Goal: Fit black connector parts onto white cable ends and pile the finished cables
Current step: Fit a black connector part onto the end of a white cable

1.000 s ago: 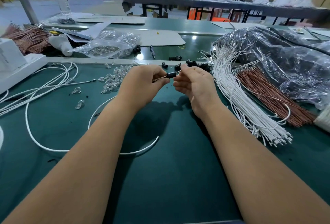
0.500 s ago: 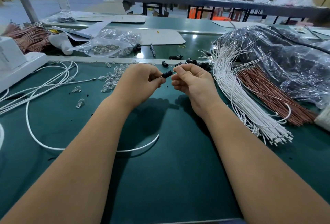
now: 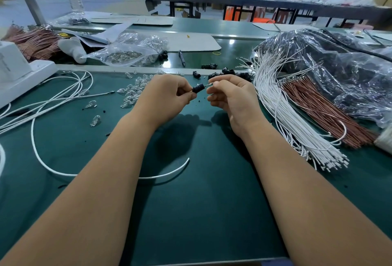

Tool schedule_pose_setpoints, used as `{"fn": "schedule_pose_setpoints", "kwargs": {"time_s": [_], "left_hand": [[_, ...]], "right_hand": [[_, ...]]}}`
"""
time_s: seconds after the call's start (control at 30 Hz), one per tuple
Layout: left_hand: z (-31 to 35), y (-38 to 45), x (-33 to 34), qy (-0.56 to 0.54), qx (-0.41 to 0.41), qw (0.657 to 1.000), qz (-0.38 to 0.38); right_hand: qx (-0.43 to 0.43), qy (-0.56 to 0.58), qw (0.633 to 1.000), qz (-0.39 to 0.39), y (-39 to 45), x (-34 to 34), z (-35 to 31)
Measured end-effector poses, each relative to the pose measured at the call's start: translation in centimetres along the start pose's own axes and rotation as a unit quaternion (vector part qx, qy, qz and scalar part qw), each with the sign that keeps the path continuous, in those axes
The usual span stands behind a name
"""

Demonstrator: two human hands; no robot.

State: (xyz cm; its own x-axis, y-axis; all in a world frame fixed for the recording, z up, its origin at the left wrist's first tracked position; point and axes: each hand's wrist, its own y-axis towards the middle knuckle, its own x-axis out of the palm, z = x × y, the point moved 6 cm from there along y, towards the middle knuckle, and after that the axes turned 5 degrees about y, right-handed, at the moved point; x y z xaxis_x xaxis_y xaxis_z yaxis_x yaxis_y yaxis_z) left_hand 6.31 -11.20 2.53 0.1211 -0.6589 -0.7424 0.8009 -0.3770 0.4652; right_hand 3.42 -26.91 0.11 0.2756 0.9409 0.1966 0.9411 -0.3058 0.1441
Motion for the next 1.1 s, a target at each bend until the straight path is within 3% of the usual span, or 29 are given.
{"fn": "schedule_pose_setpoints", "kwargs": {"time_s": [0.17, 0.47, 1.1], "left_hand": [[-0.08, -0.03, 0.16, -0.01, -0.003, 1.0, -0.003], [-0.34, -0.07, 0.76, -0.19, -0.053, 0.98, 0.006], [0.07, -0.25, 0.72, -0.22, -0.071, 0.973, 0.008]], "right_hand": [[-0.022, -0.032, 0.999, 0.015, 0.05, -0.13, -0.08], [-0.04, 0.032, 0.999, 0.006, -0.03, 0.09, -0.3], [-0.054, 0.006, 0.999, 0.003, -0.49, 0.37, -0.72]]}}
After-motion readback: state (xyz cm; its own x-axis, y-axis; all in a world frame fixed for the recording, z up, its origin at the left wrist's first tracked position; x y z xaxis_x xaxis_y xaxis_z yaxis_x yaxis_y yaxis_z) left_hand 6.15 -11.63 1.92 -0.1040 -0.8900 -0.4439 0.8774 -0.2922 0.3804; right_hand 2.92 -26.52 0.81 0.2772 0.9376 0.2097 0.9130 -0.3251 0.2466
